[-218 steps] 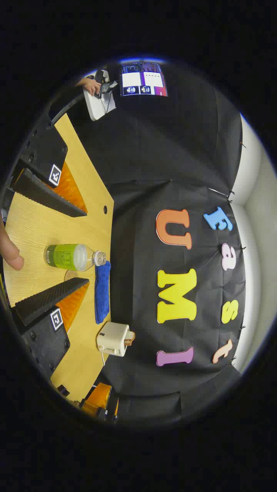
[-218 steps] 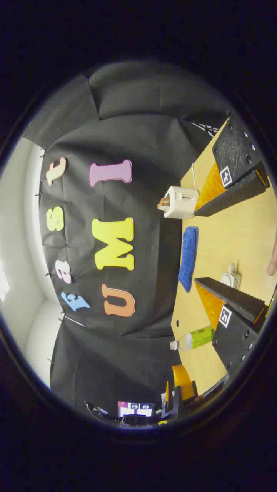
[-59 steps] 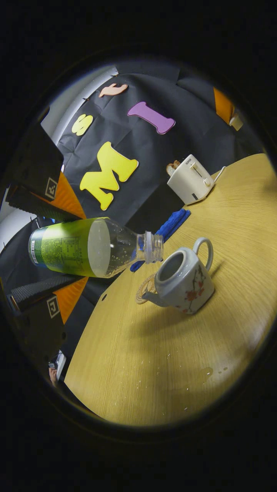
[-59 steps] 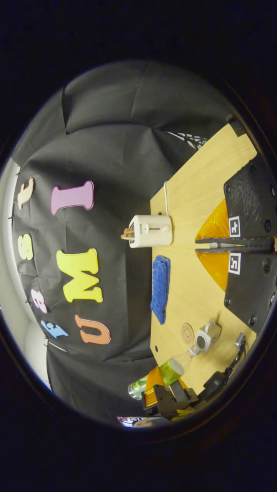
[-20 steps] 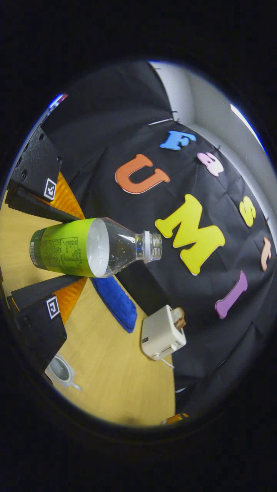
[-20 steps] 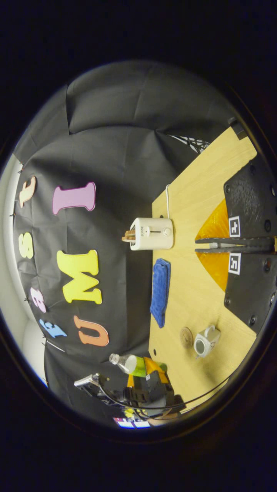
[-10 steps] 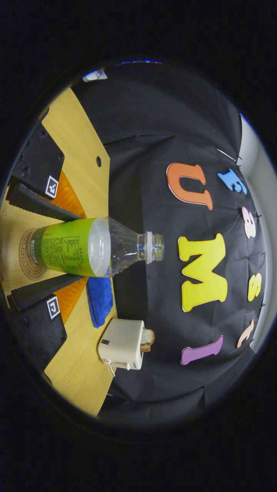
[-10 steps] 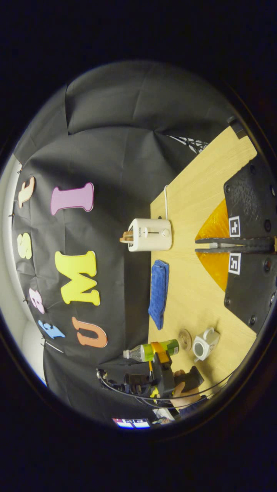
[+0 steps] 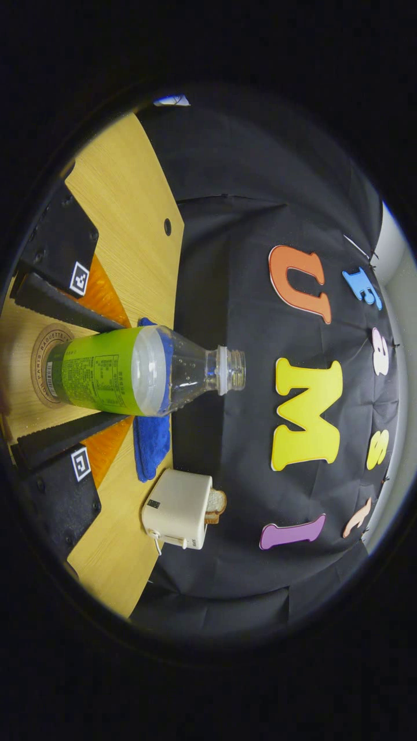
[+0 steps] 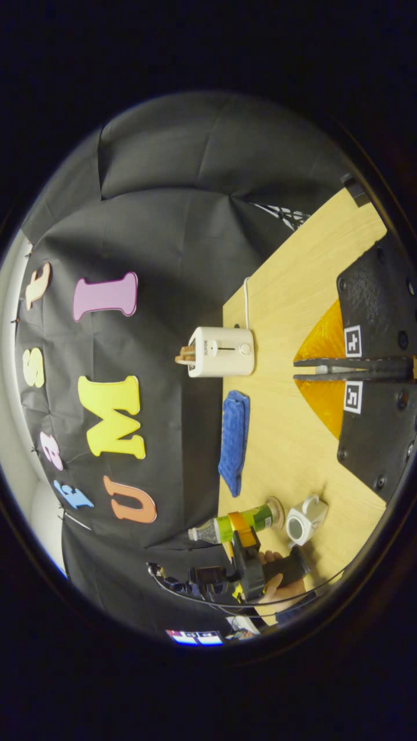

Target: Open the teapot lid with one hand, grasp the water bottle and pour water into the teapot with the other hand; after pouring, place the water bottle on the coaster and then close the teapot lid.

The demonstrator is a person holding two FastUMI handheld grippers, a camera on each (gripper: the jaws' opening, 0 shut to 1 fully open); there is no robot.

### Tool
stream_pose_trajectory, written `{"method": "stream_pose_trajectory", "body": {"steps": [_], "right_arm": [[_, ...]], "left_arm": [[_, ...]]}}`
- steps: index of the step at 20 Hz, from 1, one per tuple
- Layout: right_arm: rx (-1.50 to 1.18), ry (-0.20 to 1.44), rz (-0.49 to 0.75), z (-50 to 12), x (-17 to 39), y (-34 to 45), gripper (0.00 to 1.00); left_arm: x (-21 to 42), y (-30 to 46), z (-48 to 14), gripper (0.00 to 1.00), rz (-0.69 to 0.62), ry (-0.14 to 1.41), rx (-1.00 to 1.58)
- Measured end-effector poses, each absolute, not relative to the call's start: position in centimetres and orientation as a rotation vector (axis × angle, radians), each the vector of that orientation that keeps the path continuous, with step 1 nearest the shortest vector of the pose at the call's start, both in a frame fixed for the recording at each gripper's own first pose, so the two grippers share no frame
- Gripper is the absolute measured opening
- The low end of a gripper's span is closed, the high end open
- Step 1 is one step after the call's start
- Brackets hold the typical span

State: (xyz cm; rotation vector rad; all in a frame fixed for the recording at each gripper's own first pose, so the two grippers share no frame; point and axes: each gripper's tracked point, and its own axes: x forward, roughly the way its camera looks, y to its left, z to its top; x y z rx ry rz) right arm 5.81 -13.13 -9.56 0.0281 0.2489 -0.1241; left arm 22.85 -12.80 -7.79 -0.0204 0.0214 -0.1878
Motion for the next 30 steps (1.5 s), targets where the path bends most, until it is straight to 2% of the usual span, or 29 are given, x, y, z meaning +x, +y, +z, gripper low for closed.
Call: {"method": "stream_pose_trajectory", "body": {"steps": [2,4,7,13,15,22,26,30], "right_arm": [[0.024,0.249,-0.124,-9.6,5.8,-13.0,0.00],[0.023,0.251,-0.121,-9.6,6.0,-12.9,0.00],[0.018,0.255,-0.116,-9.9,6.1,-12.5,0.00],[0.001,0.246,-0.082,-10.1,6.0,-10.8,0.00],[0.017,0.237,-0.066,-10.0,6.0,-9.8,0.00],[0.052,0.140,0.121,-6.9,6.3,-2.0,0.00],[0.109,0.065,0.256,-4.6,7.0,3.0,0.00],[0.135,0.054,0.313,-4.8,8.5,6.7,0.00]], "left_arm": [[22.7,-12.7,-7.8,0.82,-0.186,0.018,-0.003],[22.5,-12.7,-7.3,0.90,-0.182,0.015,0.004],[21.6,-11.9,-6.0,0.95,-0.154,-0.013,0.020],[17.2,-10.6,-2.5,0.96,-0.125,-0.043,0.039],[15.2,-8.8,-1.5,0.96,-0.073,-0.044,0.076],[6.7,-6.0,0.8,0.96,-0.101,-0.097,-0.017],[4.1,-2.7,-1.2,0.96,-0.038,-0.056,0.021],[2.5,-1.3,-2.5,0.96,-0.046,-0.028,0.021]]}}
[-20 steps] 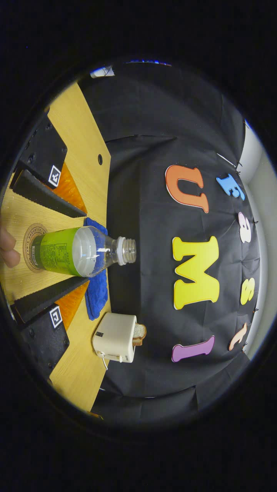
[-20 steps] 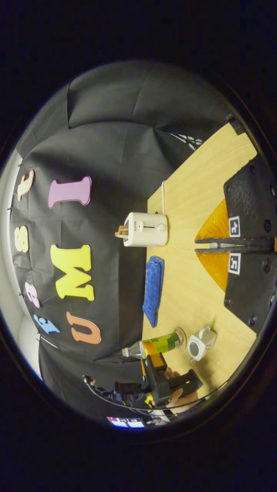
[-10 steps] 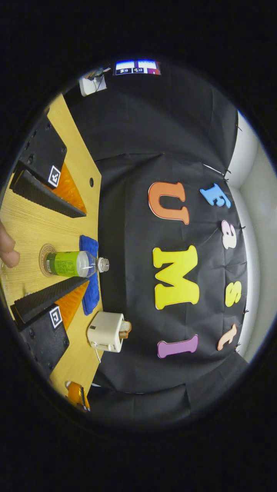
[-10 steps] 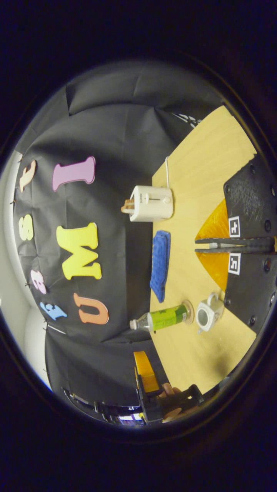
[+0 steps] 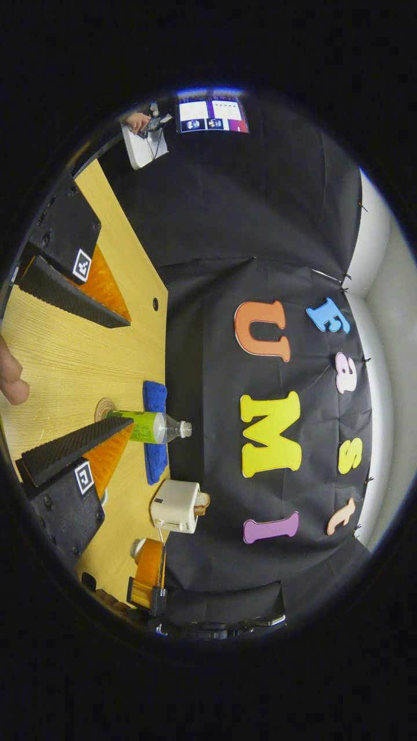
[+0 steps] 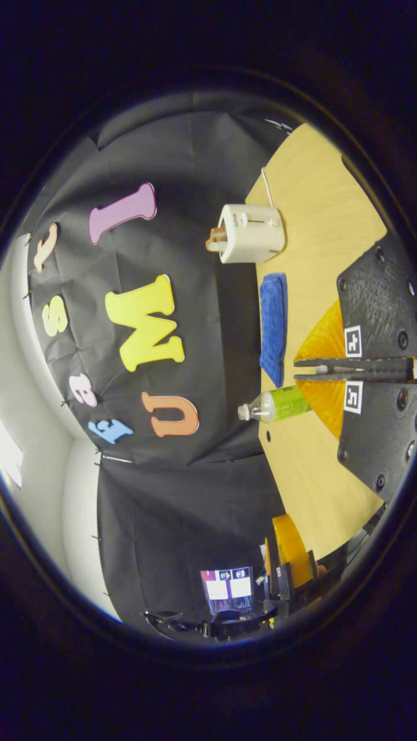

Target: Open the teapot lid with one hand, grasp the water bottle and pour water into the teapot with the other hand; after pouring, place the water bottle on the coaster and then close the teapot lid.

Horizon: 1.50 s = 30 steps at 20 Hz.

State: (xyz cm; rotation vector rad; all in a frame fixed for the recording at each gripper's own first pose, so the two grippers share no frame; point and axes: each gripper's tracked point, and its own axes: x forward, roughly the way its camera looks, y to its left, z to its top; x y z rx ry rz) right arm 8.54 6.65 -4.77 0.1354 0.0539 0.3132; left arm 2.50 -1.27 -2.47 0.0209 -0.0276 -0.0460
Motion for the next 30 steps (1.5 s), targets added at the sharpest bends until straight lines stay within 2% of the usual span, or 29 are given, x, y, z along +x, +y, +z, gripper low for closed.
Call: {"method": "stream_pose_trajectory", "body": {"steps": [6,15,20,24,25,26,28,29,30], "right_arm": [[0.101,0.094,0.310,-7.6,10.8,10.2,0.01],[0.092,0.189,0.278,-13.3,13.3,10.7,0.01],[0.091,0.195,0.278,-14.1,13.6,10.9,0.01],[0.066,0.184,0.259,-13.9,13.7,10.4,0.06],[0.064,0.180,0.258,-13.6,13.6,10.6,0.10],[0.059,0.174,0.247,-13.1,13.6,10.3,0.23],[0.052,0.162,0.240,-12.0,13.1,10.1,0.38],[0.052,0.151,0.246,-11.2,12.7,10.2,0.39],[0.051,0.138,0.257,-10.3,12.1,10.3,0.54]], "left_arm": [[1.5,0.6,-1.4,0.96,-0.062,-0.025,-0.006],[1.4,2.2,-1.0,0.96,-0.062,-0.026,-0.055],[1.5,1.5,-1.4,0.96,-0.078,-0.011,-0.044],[1.5,1.1,-1.7,0.96,-0.089,0.001,-0.035],[1.5,1.0,-1.8,0.96,-0.094,0.006,-0.033],[1.5,1.2,-1.8,0.96,-0.090,0.009,-0.034],[1.7,1.3,-2.0,0.96,-0.089,0.020,-0.041],[1.7,1.3,-2.2,0.96,-0.089,0.026,-0.046],[1.7,1.3,-2.2,0.96,-0.086,0.029,-0.048]]}}
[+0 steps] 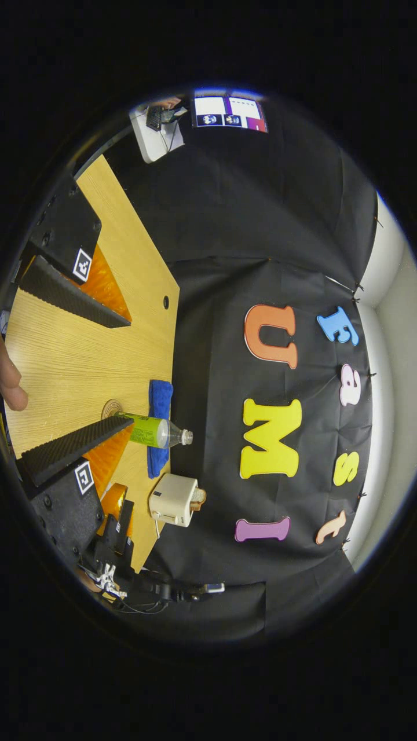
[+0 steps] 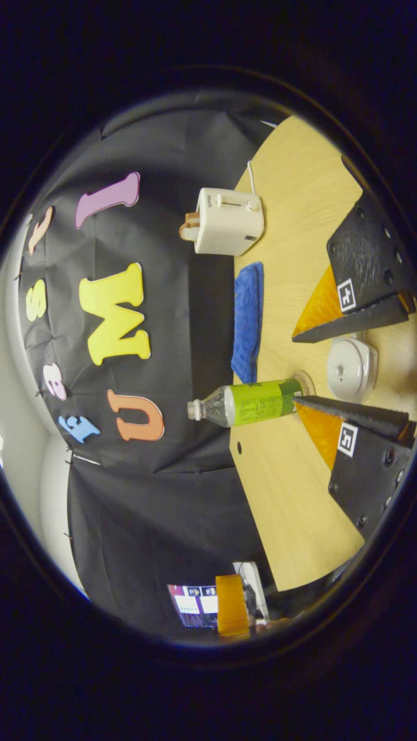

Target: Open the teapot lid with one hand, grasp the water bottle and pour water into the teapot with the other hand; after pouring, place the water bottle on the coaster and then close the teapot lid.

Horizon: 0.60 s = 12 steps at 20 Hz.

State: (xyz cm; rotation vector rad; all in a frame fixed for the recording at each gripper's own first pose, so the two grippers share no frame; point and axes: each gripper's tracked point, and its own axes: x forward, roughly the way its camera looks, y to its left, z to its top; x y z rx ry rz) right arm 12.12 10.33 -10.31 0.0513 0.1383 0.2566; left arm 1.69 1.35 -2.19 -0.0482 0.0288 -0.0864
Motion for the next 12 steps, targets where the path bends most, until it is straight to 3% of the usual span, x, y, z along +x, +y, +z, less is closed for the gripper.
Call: {"method": "stream_pose_trajectory", "body": {"steps": [4,6,12], "right_arm": [[0.061,0.057,0.237,-5.6,9.3,9.0,0.83],[0.053,0.020,0.219,-3.2,7.6,8.0,0.92],[-0.076,-0.082,0.102,1.8,1.9,2.5,0.95]], "left_arm": [[1.2,1.1,-1.8,0.96,-0.088,0.021,-0.042],[0.8,0.7,-1.3,0.96,-0.094,0.008,-0.044],[-0.2,-0.4,-0.2,0.96,-0.100,-0.030,-0.024]]}}
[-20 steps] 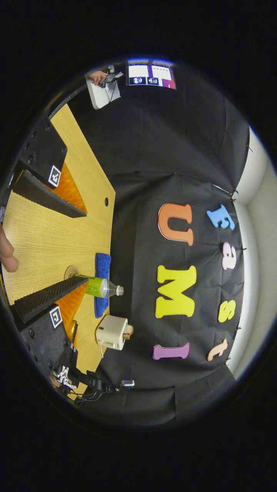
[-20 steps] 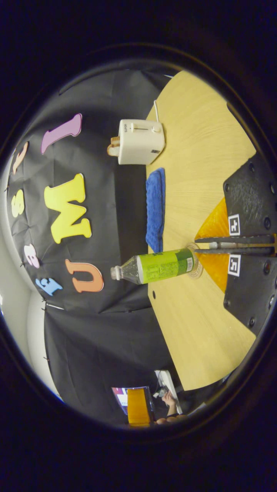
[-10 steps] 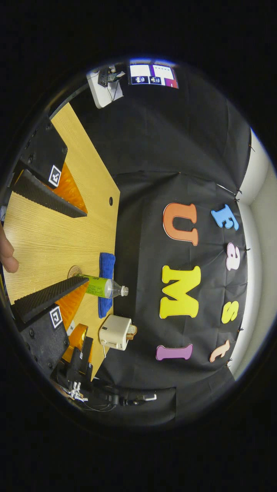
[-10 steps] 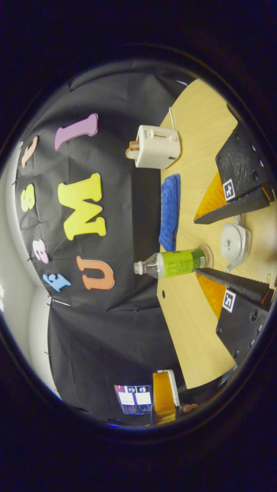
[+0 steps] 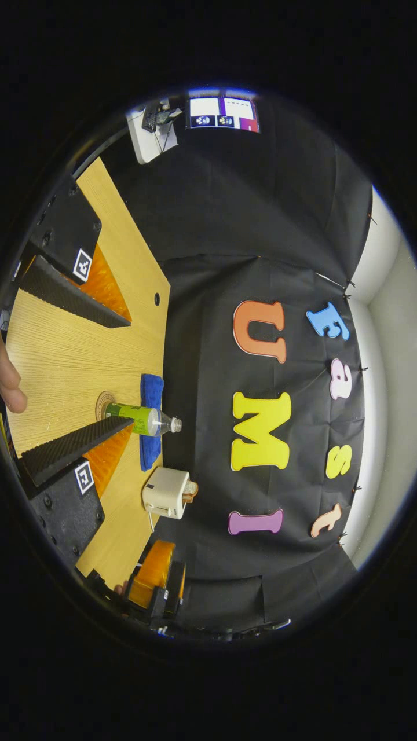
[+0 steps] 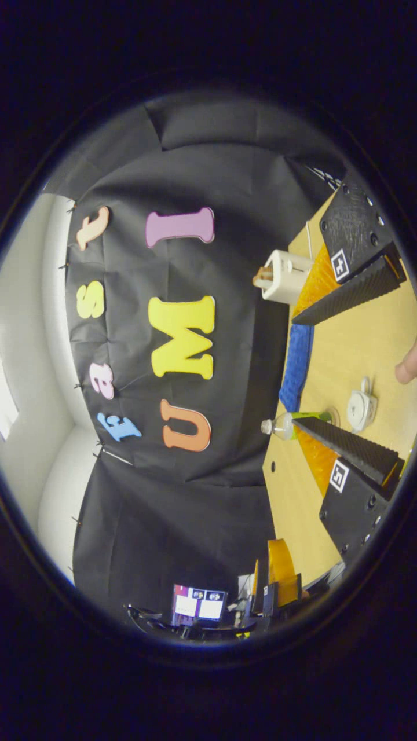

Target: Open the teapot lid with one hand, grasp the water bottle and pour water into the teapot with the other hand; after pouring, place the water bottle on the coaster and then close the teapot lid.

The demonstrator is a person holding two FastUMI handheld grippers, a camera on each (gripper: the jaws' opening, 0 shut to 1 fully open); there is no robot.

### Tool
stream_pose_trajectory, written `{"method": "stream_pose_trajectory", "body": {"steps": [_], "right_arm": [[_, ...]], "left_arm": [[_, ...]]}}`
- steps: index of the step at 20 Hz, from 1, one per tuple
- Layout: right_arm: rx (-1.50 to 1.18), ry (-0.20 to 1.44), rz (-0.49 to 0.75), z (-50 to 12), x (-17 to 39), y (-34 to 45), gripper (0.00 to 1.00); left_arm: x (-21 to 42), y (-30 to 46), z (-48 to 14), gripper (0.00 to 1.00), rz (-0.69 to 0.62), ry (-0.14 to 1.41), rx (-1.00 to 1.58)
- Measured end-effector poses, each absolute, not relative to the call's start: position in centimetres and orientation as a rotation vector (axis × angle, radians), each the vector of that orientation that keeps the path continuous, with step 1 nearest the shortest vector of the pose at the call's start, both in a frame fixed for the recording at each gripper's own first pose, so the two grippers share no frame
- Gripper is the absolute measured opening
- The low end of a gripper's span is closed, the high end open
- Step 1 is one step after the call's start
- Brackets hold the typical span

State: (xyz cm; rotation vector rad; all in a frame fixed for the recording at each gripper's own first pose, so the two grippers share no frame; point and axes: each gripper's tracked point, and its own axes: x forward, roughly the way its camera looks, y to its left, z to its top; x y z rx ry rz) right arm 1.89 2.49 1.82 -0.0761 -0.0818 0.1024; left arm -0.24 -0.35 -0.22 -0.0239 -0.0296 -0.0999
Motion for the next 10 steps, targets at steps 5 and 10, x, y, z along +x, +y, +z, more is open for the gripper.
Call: {"method": "stream_pose_trajectory", "body": {"steps": [5,10], "right_arm": [[-0.055,-0.083,-0.002,0.6,-1.9,-2.6,0.95],[-0.036,-0.048,-0.019,-1.6,-2.4,-4.3,0.95]], "left_arm": [[-0.4,-1.0,0.0,0.96,-0.097,-0.044,-0.014],[-0.1,-1.6,-0.8,0.96,-0.099,-0.029,0.001]]}}
